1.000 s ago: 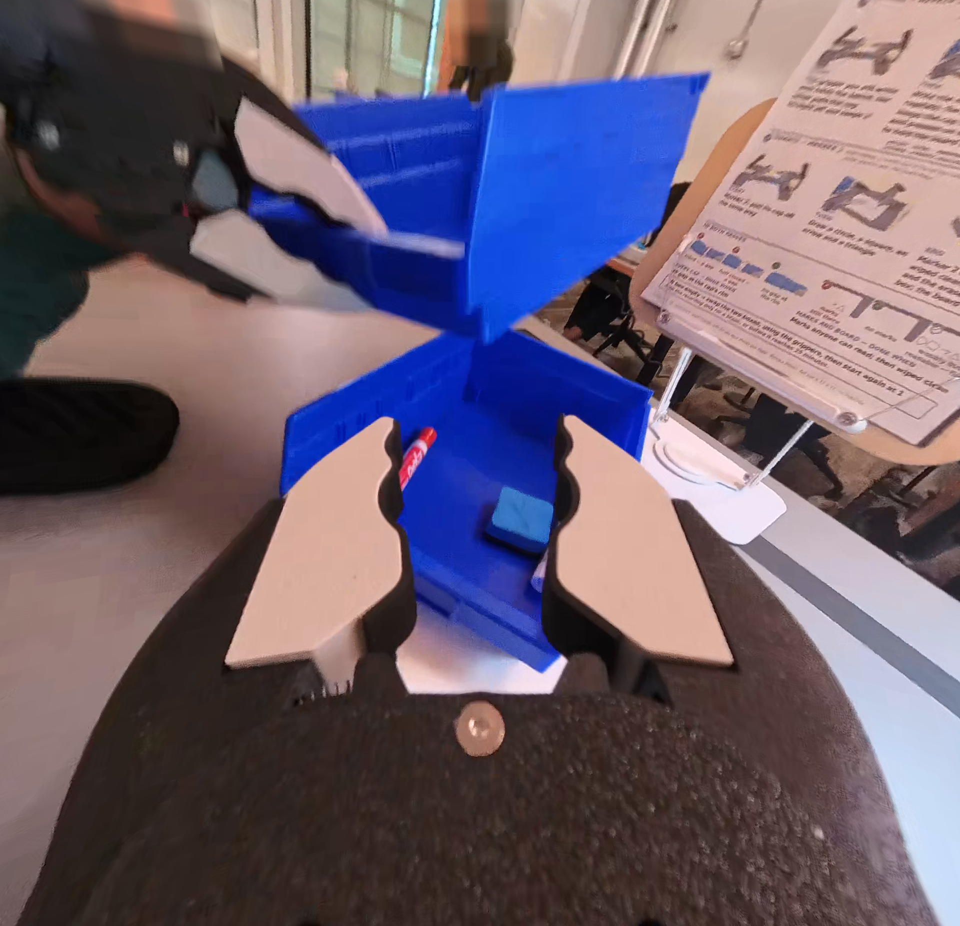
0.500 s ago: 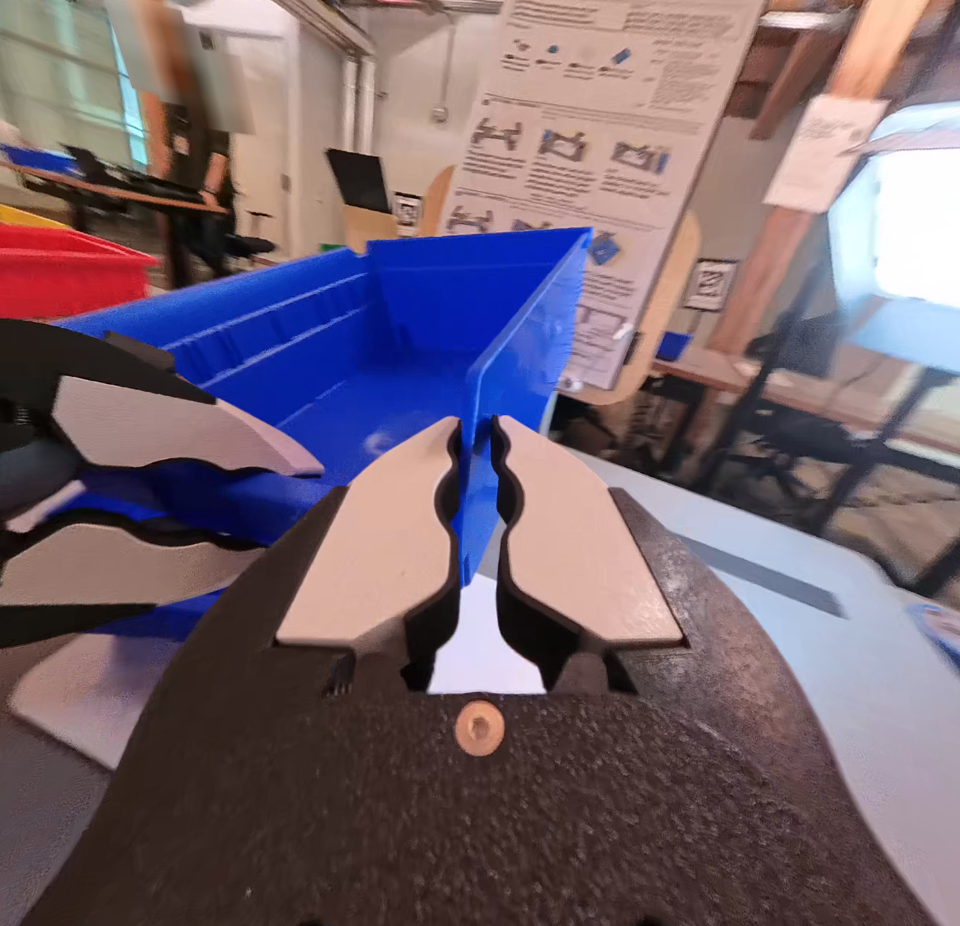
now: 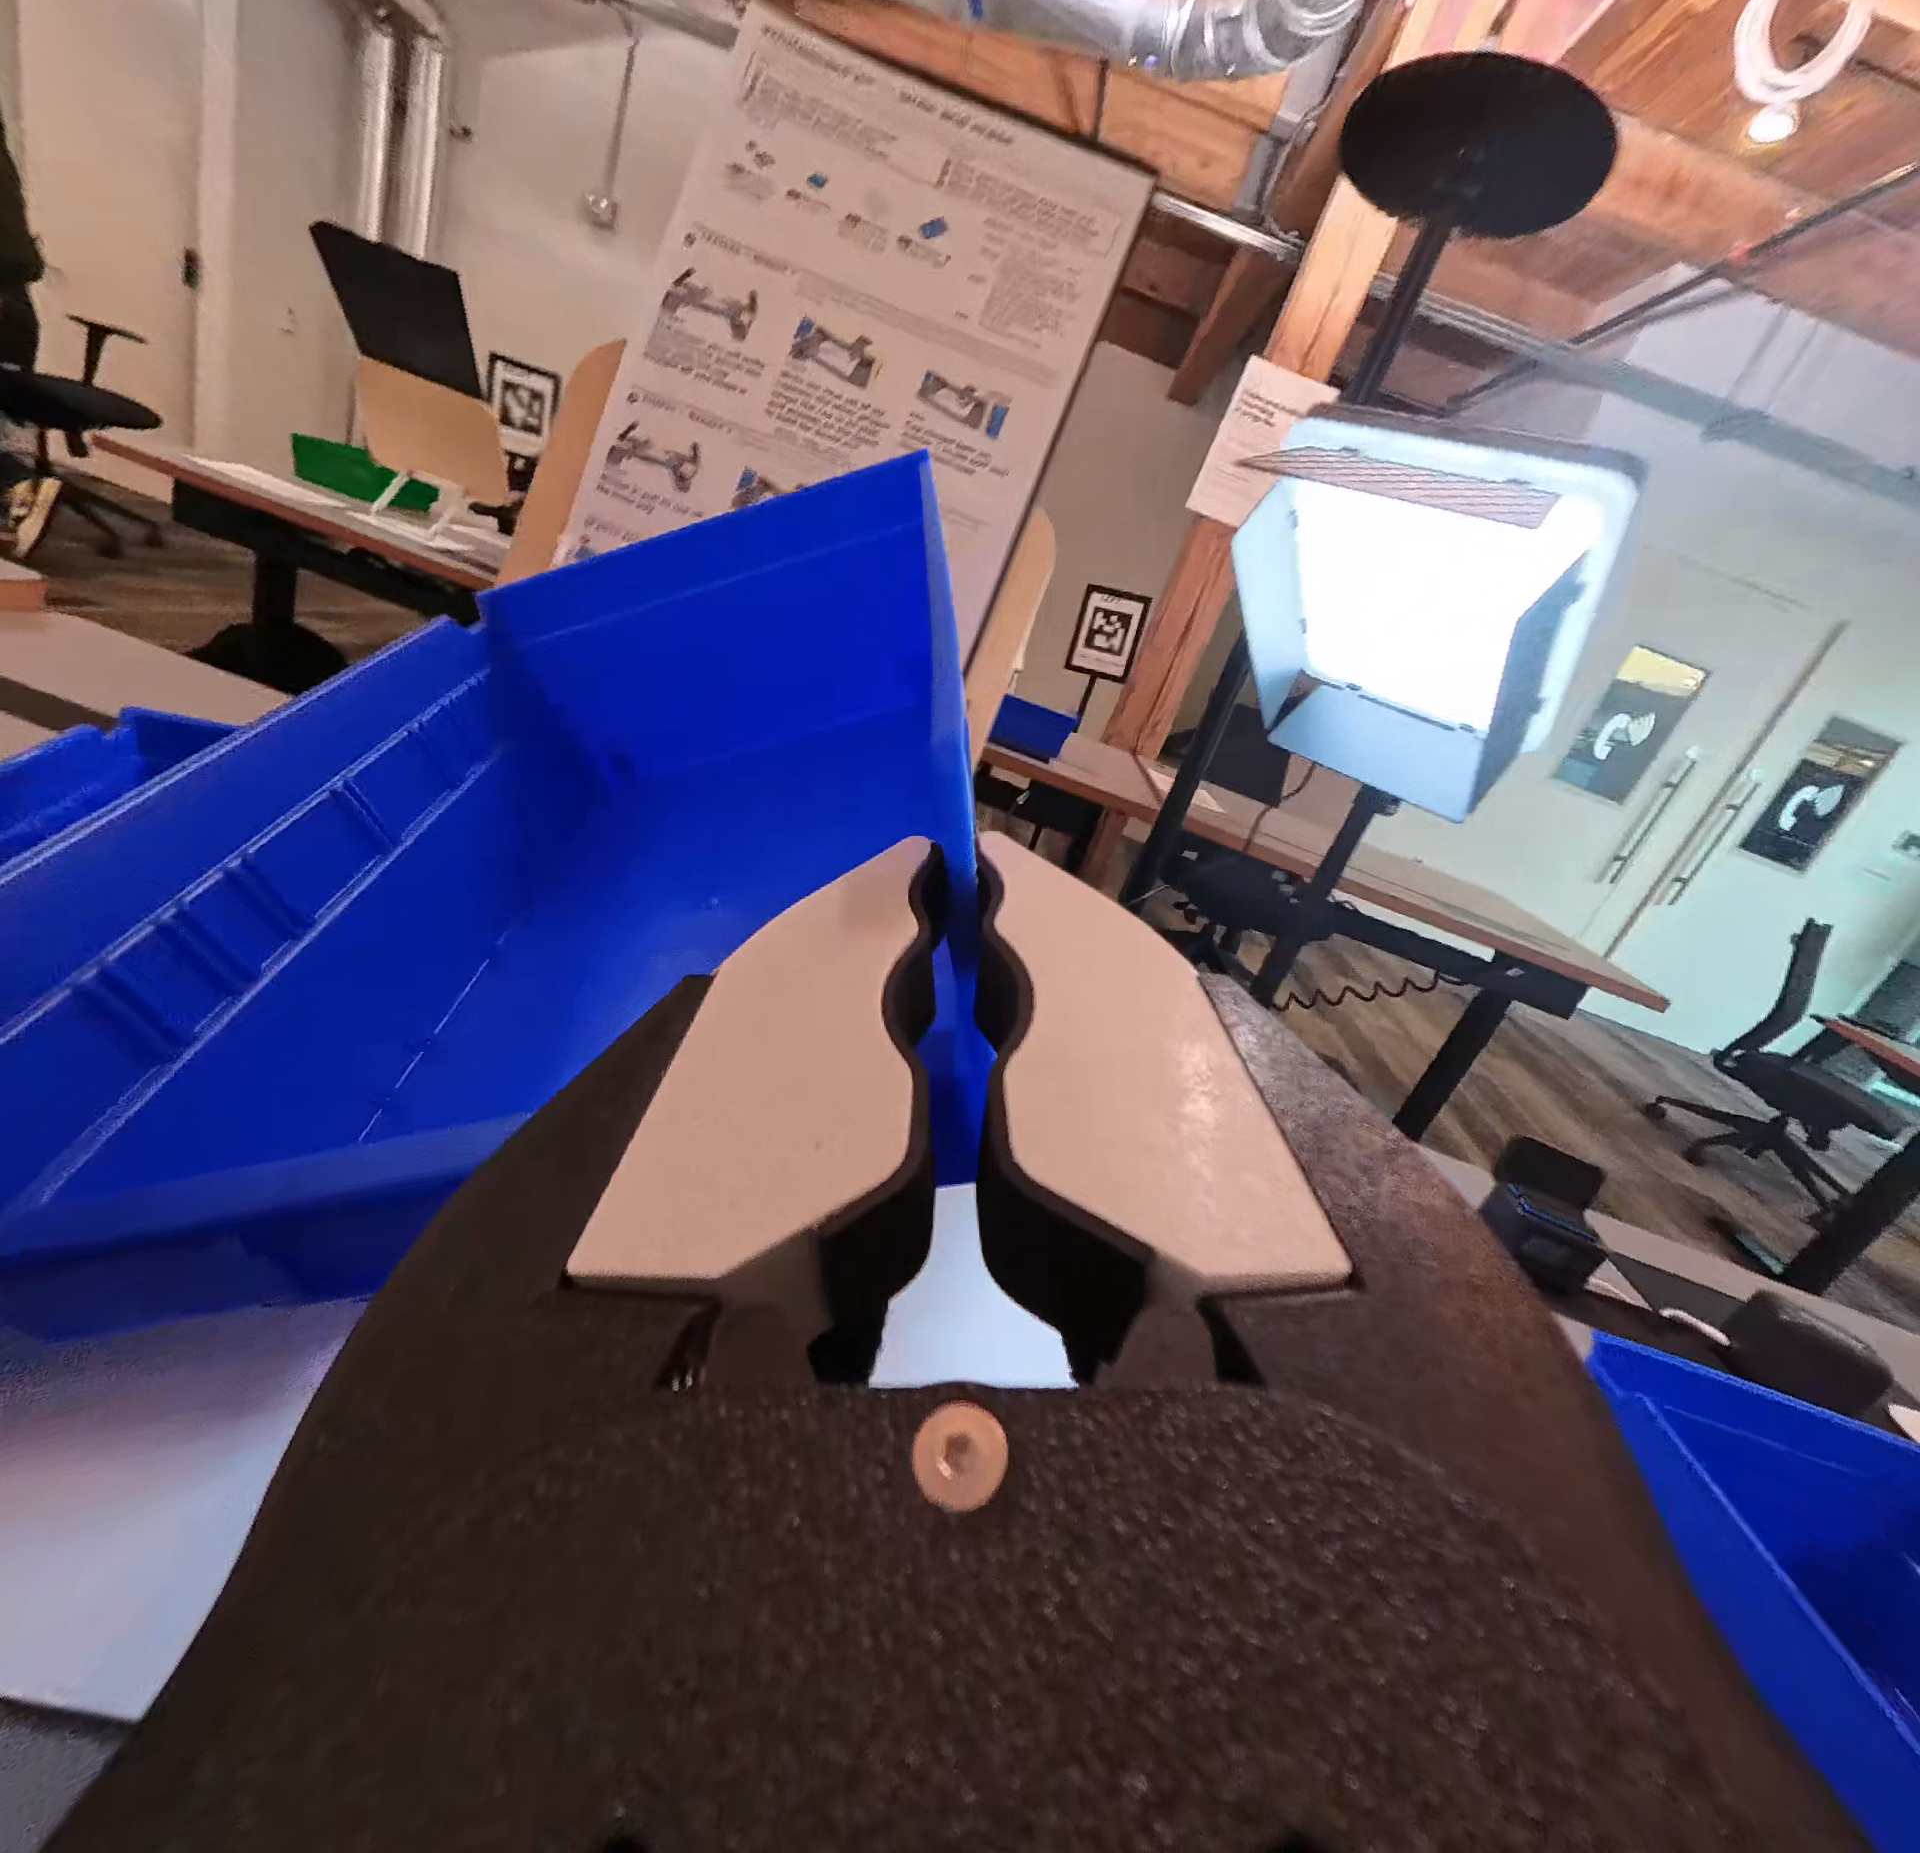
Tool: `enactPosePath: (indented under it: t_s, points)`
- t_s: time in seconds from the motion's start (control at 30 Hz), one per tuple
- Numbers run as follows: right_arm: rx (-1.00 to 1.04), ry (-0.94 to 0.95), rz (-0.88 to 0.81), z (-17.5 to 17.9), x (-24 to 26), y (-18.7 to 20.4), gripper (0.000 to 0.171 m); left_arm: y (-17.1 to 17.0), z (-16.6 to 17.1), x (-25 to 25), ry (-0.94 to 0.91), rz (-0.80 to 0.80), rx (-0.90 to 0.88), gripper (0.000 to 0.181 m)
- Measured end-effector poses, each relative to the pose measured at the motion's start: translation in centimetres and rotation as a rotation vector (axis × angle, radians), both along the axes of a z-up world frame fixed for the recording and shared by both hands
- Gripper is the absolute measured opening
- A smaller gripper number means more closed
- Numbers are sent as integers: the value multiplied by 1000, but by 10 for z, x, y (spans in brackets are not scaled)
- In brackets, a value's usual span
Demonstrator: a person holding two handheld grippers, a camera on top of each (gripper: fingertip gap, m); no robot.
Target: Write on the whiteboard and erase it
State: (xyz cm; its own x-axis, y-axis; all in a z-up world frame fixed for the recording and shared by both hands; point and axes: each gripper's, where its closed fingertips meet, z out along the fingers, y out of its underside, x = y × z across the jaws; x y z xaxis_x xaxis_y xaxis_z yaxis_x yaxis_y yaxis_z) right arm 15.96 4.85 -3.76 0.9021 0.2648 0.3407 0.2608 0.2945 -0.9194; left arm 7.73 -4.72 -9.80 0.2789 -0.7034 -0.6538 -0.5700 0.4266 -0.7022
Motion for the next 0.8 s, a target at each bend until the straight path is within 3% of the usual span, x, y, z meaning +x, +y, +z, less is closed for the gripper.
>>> enactPosePath:
  t_s: [0.17,0.4,0.57,0.7,0.8]
  points:
    - [-53,175,-23,7,75,6,2,27,-9,-63,-40,123,-144,40]
    - [-248,271,-143,-51,181,53,2,48,-51,-163,-63,322,-349,43]
    - [-361,228,-254,-104,210,97,3,42,-69,-170,-9,329,-413,44]
    - [-399,339,-277,-125,221,122,3,43,-74,-152,72,297,-419,45]
    - [-458,314,-311,-145,218,135,4,49,-75,-135,135,272,-428,45]
